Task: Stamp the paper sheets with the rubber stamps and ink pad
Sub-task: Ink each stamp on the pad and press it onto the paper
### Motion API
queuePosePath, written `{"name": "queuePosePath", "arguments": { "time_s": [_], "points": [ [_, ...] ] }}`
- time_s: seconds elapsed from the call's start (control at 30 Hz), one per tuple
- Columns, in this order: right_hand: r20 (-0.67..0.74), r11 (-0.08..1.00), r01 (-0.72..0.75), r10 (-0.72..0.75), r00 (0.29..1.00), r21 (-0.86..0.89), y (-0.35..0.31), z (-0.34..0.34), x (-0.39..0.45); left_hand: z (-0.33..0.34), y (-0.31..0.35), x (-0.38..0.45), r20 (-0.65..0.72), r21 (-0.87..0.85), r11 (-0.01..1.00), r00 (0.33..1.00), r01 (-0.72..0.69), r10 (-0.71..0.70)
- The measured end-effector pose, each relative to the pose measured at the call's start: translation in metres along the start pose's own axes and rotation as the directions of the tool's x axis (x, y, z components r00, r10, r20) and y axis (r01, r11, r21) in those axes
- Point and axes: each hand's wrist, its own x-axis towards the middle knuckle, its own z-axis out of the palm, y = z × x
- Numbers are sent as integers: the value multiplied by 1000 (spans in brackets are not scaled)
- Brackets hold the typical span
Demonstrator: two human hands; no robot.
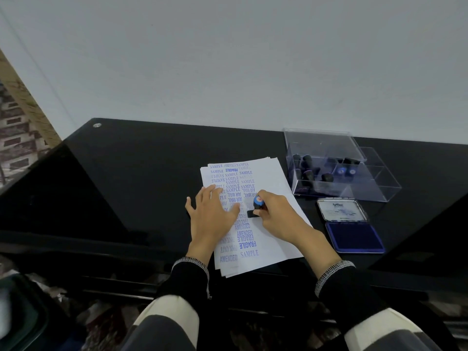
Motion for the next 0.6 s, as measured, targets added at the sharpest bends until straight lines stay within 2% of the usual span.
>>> {"name": "queuePosePath", "arguments": {
  "time_s": [0.37, 0.6],
  "points": [
    [56, 997, -61, 63, 996, -51, -3, -3, 13, 0, 0, 0, 1, 14, 1000, 1000, -2, 2],
    [-36, 999, -48, 49, 998, 22, -3, 5, 3, -1, 1, -1, 8, 9, 1000, 1000, 2, -2]
  ]
}}
